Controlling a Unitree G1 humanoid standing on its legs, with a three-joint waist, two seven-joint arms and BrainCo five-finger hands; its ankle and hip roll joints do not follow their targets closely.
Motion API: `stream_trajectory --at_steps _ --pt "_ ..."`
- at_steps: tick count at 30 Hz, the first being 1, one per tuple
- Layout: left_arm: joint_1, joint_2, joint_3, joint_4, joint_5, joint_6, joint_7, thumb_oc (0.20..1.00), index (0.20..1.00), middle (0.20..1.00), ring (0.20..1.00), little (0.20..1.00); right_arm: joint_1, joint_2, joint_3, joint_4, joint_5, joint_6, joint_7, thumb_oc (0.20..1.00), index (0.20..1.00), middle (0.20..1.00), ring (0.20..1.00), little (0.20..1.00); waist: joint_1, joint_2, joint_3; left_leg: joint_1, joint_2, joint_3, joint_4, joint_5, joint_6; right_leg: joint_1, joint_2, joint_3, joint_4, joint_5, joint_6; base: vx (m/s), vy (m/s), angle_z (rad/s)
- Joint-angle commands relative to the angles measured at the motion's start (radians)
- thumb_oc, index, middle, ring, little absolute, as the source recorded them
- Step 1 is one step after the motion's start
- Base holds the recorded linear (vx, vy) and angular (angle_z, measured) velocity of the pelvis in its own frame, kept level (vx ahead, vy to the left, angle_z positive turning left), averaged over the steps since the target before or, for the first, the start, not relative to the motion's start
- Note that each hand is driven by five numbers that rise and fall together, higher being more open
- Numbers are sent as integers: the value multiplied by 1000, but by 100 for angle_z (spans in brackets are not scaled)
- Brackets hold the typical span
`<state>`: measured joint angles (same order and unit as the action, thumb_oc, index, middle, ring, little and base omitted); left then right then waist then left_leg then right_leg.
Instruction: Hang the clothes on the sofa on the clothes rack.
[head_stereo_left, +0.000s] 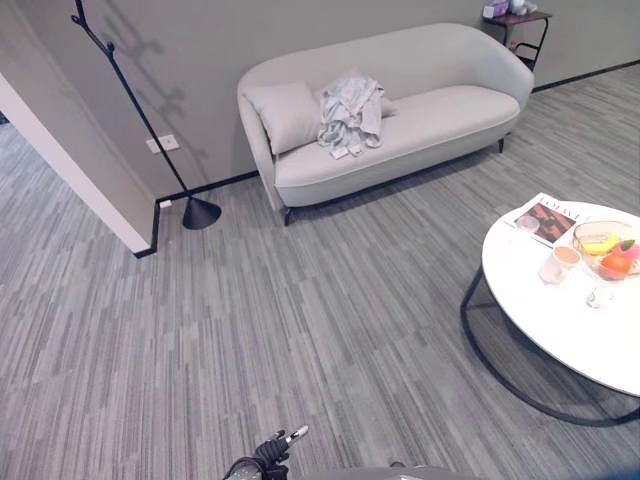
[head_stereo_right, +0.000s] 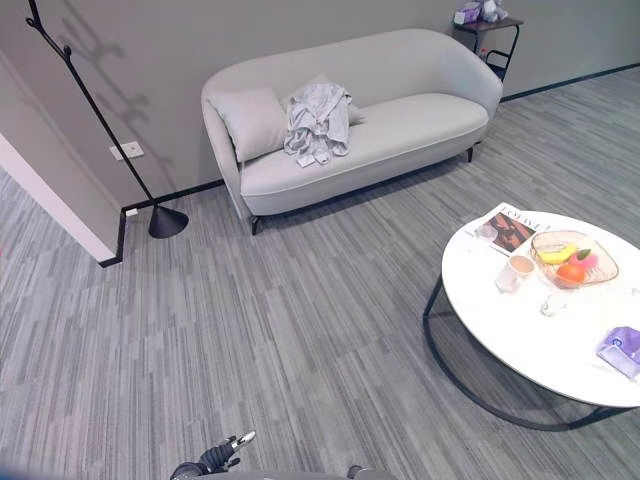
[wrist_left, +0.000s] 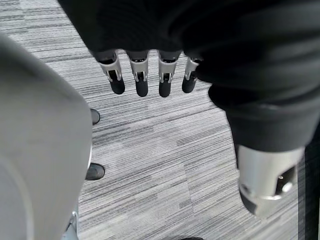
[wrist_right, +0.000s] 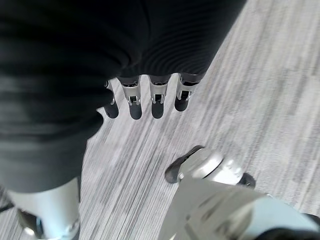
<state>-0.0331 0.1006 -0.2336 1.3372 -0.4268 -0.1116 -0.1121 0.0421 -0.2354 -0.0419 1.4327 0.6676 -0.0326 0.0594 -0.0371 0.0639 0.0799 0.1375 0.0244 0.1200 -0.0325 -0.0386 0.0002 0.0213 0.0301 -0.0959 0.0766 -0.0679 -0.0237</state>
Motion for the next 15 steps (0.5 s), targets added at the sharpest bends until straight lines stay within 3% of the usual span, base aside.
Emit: stream_trajectory --at_steps 1,15 --pt "-2 -2 12 69 68 -11 3 1000 1000 1000 1000 1000 -16 31 51 66 -31 -17 9 1000 1000 1000 1000 1000 13 -61 -39 22 0 4 -55 18 -19 111 -63 10 -164 95 80 37 -21 2" --pt "15 4 29 101 108 -4 0 1000 1000 1000 1000 1000 -13 40 90 57 -87 -18 14 1000 1000 1000 1000 1000 22 -69 -46 40 3 -5 -55 12 -19 133 -57 6 -164 83 74 5 -3 0"
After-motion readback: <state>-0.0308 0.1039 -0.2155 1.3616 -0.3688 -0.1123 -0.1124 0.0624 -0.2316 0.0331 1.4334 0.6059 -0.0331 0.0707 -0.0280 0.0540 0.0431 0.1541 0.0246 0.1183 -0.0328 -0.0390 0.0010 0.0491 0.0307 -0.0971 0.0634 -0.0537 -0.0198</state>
